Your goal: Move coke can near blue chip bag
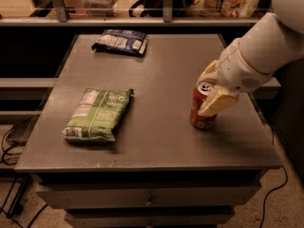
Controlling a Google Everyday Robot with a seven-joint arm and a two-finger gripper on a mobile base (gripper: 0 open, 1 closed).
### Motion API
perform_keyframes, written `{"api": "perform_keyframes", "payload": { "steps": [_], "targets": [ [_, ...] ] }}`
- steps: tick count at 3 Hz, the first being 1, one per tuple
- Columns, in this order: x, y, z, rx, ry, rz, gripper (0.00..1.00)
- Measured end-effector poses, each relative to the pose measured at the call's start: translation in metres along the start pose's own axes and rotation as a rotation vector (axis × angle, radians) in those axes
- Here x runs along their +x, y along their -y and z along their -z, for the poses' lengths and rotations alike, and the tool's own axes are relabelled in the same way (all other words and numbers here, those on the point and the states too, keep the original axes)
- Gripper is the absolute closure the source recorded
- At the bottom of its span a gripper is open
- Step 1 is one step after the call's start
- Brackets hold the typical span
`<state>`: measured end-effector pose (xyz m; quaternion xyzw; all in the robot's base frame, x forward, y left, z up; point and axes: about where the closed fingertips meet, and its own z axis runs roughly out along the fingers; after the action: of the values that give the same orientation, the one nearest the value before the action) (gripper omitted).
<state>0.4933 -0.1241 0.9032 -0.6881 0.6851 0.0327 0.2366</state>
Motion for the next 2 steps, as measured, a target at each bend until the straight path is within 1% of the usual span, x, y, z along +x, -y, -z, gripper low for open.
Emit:
{"api": "perform_keyframes", "payload": {
  "steps": [1,2],
  "targets": [
    [-0.021,0.017,0.011,0.023,0.007,0.013,0.88],
    [-0.057,0.049,0.037,0.097,0.041,0.056,1.00]
  ]
}}
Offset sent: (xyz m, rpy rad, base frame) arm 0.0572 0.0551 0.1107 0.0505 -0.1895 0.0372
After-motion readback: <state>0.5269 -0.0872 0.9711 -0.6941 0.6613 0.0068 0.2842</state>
